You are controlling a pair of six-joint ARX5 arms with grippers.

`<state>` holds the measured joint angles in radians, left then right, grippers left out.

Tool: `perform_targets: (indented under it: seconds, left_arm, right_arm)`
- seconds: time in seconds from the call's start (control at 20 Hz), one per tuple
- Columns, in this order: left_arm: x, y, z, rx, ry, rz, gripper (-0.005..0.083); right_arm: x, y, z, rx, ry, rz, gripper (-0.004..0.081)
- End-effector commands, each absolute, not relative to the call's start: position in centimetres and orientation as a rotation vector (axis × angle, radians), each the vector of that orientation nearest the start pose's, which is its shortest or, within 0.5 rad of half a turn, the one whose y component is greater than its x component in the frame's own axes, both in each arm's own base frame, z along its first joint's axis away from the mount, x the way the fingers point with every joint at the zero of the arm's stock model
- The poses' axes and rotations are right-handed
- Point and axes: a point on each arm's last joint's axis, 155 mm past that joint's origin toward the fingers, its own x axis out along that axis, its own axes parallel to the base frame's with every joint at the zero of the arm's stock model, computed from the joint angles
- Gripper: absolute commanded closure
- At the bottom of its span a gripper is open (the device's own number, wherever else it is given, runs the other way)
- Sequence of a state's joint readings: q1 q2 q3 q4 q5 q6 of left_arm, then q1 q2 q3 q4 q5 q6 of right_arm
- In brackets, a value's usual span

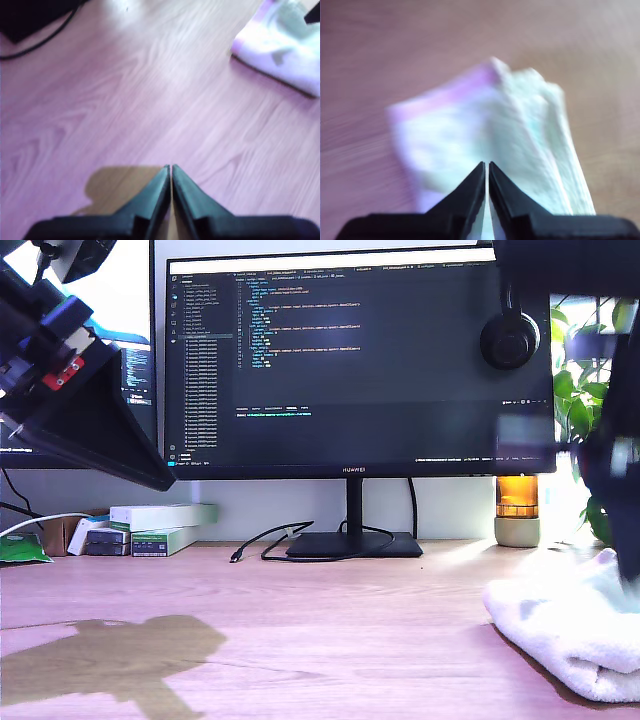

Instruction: Fold the tea towel to a neat square and place it to the right

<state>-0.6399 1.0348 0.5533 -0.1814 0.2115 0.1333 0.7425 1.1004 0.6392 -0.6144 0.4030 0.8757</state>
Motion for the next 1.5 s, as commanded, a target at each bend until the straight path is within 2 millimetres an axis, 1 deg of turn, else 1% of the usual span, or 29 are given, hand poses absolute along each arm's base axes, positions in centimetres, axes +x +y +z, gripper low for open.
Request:
perform_targets:
  seconds: [0.0, 0.1, 0.2, 0.3, 0.4, 0.45, 0.55, 0.6, 0.7, 0.8, 0.85, 0.95, 1.0, 1.05, 1.2, 1.3, 1.45]
  left_arm:
    - [23.8, -23.0, 12.2, 0.247, 0.587, -0.88, 0.0797]
    - [24.0, -23.4, 12.8, 0.225, 0.564, -0.891, 0.0797]
    - [24.0, -23.9, 13.5, 0.205, 0.539, -0.909, 0.0797]
    - [24.2, -24.3, 14.3, 0.194, 0.504, -0.922, 0.0797]
    - [24.8, -24.5, 15.4, 0.157, 0.461, -0.925, 0.0797]
    - [25.4, -24.3, 15.9, 0.142, 0.443, -0.911, 0.0797]
    - [26.8, -23.1, 16.4, 0.122, 0.424, -0.859, 0.0797]
    - [27.5, -22.1, 16.4, 0.114, 0.425, -0.828, 0.0797]
    - [29.2, -20.0, 16.6, 0.092, 0.418, -0.758, 0.0797]
    - [30.8, -17.6, 17.2, 0.061, 0.396, -0.699, 0.0797]
    - [31.4, -16.3, 17.2, 0.048, 0.399, -0.665, 0.0797]
    - [31.9, -14.2, 16.6, 0.019, 0.429, -0.618, 0.0797]
    - [32.0, -13.5, 16.5, 0.008, 0.432, -0.606, 0.0797]
    - [31.9, -13.1, 16.5, 0.001, 0.426, -0.597, 0.0797]
    - [30.9, -12.2, 15.9, -0.015, 0.41, -0.563, 0.0797]
    - [30.4, -11.4, 15.6, -0.033, 0.382, -0.515, 0.0797]
    - [29.1, -11.0, 16.1, -0.056, 0.297, -0.502, 0.0797]
  right_arm:
    - [24.2, 12.4, 9.4, 0.088, 0.883, 0.01, 0.0783]
    - [24.1, 12.4, 10.2, -0.061, 0.86, 0.104, 0.0783]
    - [24.6, 12.1, 11.1, -0.065, 0.82, 0.112, 0.0782]
    - [25.8, 12.6, 12.2, -0.137, 0.754, 0.165, 0.0782]
    - [27.4, 12.9, 13.7, -0.124, 0.677, 0.178, 0.0782]
    - [28.2, 12.5, 14.2, -0.117, 0.65, 0.167, 0.0782]
    - [29.8, 11.4, 14.9, -0.113, 0.609, 0.166, 0.0782]
    - [30.5, 10.9, 15.2, -0.096, 0.586, 0.168, 0.0782]
    - [31.8, 9.2, 15.5, -0.054, 0.551, 0.145, 0.0782]
    - [32.6, 7.5, 15.6, -0.067, 0.534, 0.133, 0.0782]
    - [32.8, 7.1, 15.6, -0.068, 0.532, 0.138, 0.0782]
    - [33.0, 5.8, 15.4, -0.045, 0.537, 0.13, 0.0783]
    - [33.1, 4.8, 15.3, -0.034, 0.534, 0.113, 0.0783]
    - [33.2, 4.3, 15.3, -0.017, 0.525, 0.109, 0.0783]
    - [32.8, 3.9, 15.1, 0.041, 0.458, 0.123, 0.0783]
    - [32.3, 3.5, 14.9, 0.043, 0.409, 0.114, 0.0783]
    - [31.3, 3.4, 14.0, 0.045, 0.337, 0.116, 0.0782]
